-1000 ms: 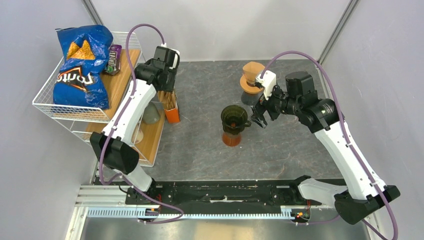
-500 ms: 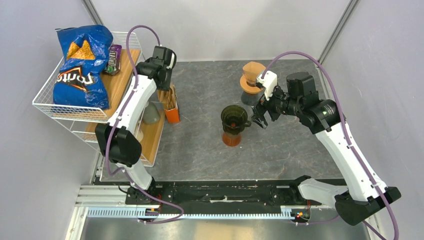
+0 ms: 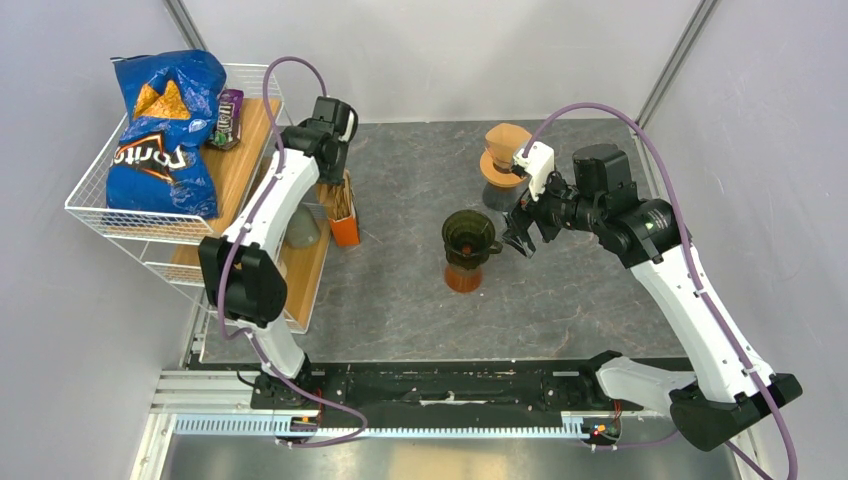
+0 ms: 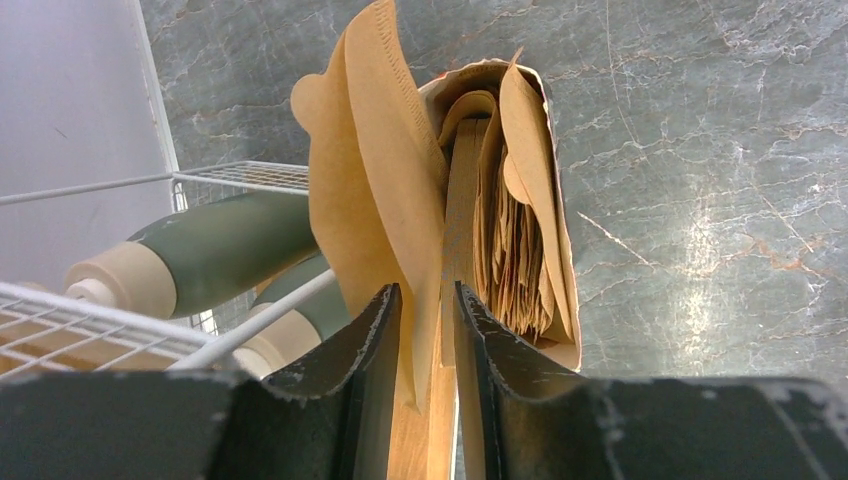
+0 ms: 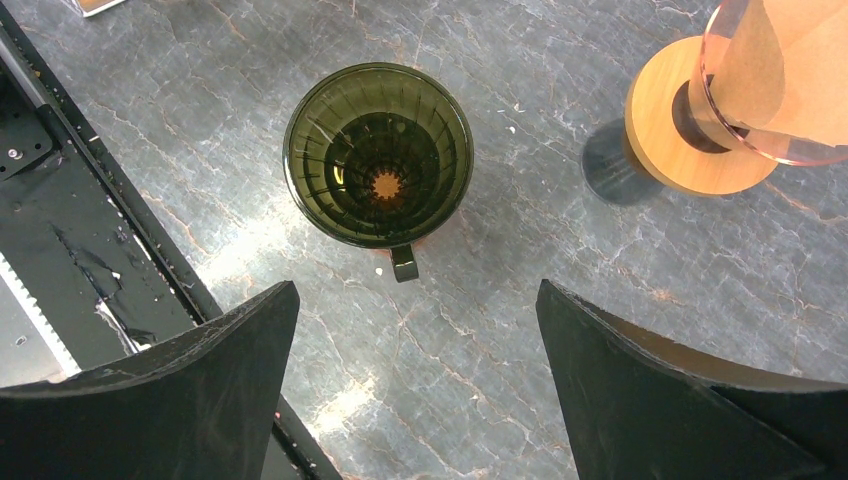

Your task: Place the coffee filter in the dripper

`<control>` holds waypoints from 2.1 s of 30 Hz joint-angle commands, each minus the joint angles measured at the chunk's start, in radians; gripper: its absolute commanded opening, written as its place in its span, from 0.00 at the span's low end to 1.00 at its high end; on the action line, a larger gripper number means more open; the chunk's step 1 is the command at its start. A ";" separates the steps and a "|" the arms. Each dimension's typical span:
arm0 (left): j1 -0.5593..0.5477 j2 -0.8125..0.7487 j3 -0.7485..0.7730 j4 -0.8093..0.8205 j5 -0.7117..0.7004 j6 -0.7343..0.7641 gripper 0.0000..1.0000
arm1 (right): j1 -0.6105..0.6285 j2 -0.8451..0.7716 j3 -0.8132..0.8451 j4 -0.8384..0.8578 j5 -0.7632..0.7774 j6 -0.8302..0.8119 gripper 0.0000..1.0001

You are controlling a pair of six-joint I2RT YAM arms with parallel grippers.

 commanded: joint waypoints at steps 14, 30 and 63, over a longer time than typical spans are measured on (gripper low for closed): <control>0.019 -0.010 -0.013 0.083 -0.014 0.010 0.02 | -0.002 -0.012 0.051 -0.020 0.000 0.002 0.97; -0.048 -0.181 0.351 -0.137 0.358 0.069 0.02 | -0.002 0.052 0.115 0.078 -0.025 0.041 0.97; -0.205 -0.332 0.263 0.127 1.103 -0.270 0.02 | 0.277 0.211 0.223 0.370 0.203 -0.171 0.97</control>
